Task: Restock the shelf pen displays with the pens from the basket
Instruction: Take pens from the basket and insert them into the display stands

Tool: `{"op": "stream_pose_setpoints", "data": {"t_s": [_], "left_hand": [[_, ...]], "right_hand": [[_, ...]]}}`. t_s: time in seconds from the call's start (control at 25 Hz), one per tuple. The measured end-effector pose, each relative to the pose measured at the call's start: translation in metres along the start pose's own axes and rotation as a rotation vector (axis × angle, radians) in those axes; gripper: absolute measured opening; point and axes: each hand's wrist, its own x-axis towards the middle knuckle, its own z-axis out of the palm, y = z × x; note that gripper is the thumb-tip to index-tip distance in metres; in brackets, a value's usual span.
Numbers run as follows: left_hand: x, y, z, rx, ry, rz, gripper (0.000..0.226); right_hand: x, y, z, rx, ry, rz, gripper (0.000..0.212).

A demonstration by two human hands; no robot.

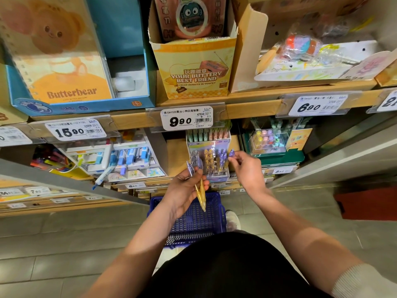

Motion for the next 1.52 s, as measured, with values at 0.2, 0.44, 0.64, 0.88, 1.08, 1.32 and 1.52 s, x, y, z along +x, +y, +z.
{"op": "stream_pose_setpoints", "data": {"t_s": [0.2,0.44,0.64,0.88,1.08,1.32,1.52], "left_hand": [[-0.001,0.002,0.000,-0.016,-0.023,-0.026,0.029],[-0.001,0.005,0.003,0.018,-0.022,-0.033,0.021],[-0.003,0.005,0.006,0.021,-0.016,-0.028,0.019],[-0.004,0.002,0.007,0.031,-0.007,-0.031,0.021],[-0.006,-0.002,0.006,0.030,0.005,-0.027,0.021],[-0.007,-0.004,0.006,0.035,0.015,-0.029,0.018],[-0.011,-0.006,0.010,0.027,-0.005,-0.020,0.020]], "right_hand": [[0.000,0.008,0.014,-0.118,-0.136,0.109,0.020],[0.003,-0.001,0.016,-0.234,-0.216,0.076,0.023],[0.001,-0.007,0.015,-0.365,-0.256,0.030,0.024],[0.000,-0.014,0.013,-0.334,-0.226,0.082,0.025],[-0.004,-0.014,0.010,-0.384,-0.232,0.097,0.027],[-0.009,-0.012,0.012,-0.399,-0.271,0.107,0.027],[-0.005,-0.012,0.014,-0.395,-0.301,0.154,0.025]]}}
